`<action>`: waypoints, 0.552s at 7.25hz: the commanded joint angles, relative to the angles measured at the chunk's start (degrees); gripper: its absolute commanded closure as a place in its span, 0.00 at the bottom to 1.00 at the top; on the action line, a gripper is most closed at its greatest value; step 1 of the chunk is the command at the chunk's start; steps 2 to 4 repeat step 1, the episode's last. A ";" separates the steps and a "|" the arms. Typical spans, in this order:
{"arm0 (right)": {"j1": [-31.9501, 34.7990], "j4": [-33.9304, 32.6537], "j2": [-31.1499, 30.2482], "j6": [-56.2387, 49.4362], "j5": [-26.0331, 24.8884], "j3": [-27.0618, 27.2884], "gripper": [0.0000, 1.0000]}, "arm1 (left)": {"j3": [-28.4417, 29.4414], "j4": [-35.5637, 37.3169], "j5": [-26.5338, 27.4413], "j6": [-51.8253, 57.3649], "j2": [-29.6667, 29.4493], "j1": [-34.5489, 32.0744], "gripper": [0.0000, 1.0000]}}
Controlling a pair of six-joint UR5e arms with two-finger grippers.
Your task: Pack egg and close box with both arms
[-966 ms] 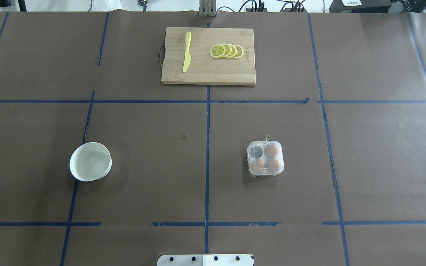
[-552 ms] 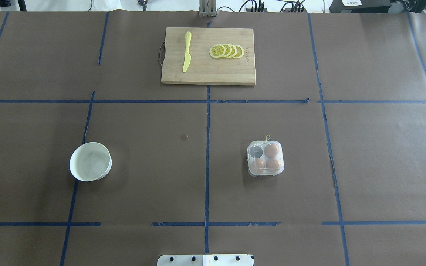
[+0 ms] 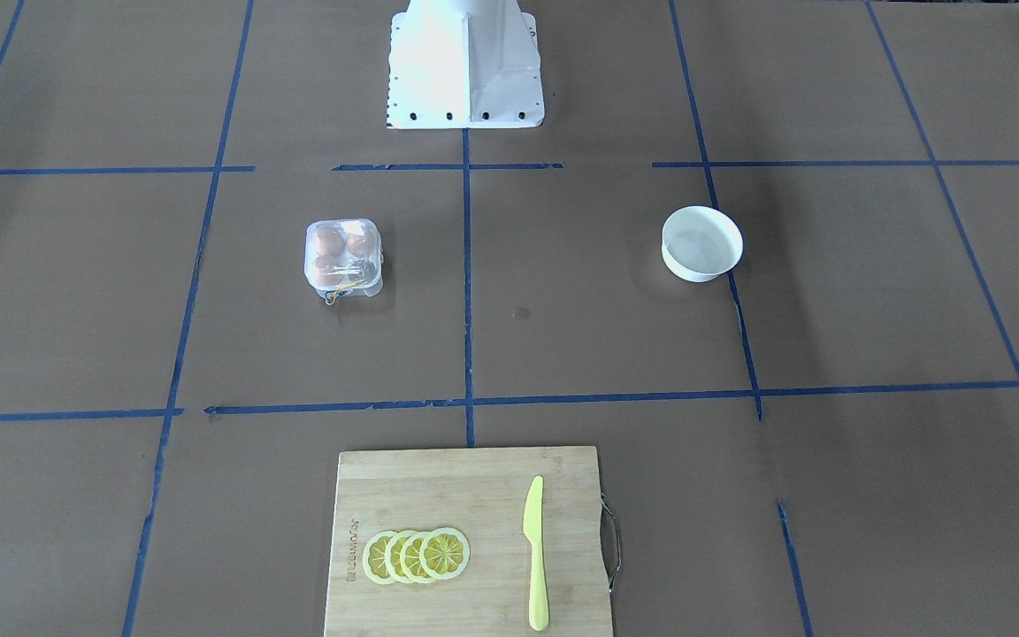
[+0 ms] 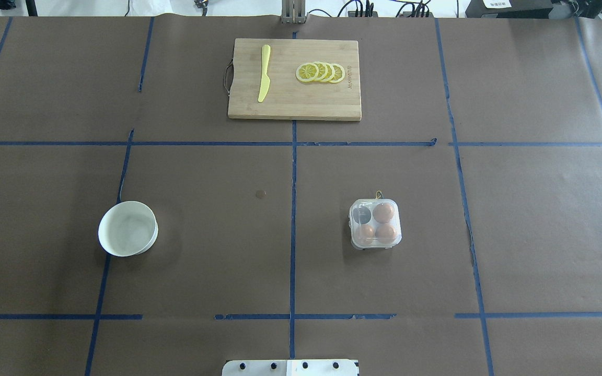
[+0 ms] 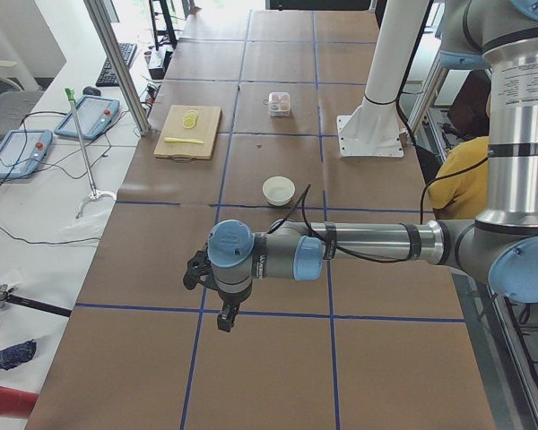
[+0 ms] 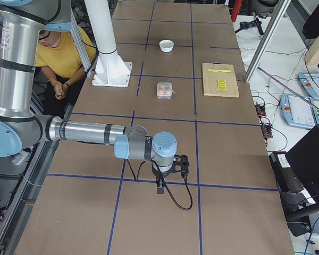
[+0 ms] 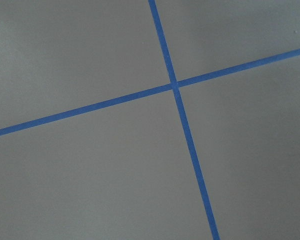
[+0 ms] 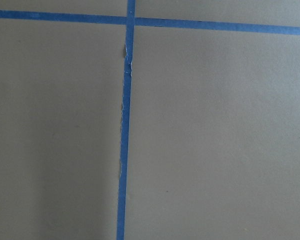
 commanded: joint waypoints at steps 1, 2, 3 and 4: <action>-0.96 0.01 0.00 0.00 0.03 -0.18 0.00 | 0.18 0.02 -0.03 0.00 0.02 0.04 0.00; -0.96 0.01 0.00 0.00 0.03 -0.18 0.00 | 0.18 0.02 -0.03 0.00 0.02 0.04 0.00; -0.96 0.01 0.00 0.00 0.03 -0.18 0.00 | 0.18 0.02 -0.03 0.00 0.02 0.04 0.00; -0.96 0.01 0.00 0.00 0.03 -0.18 0.00 | 0.18 0.02 -0.03 0.00 0.02 0.04 0.00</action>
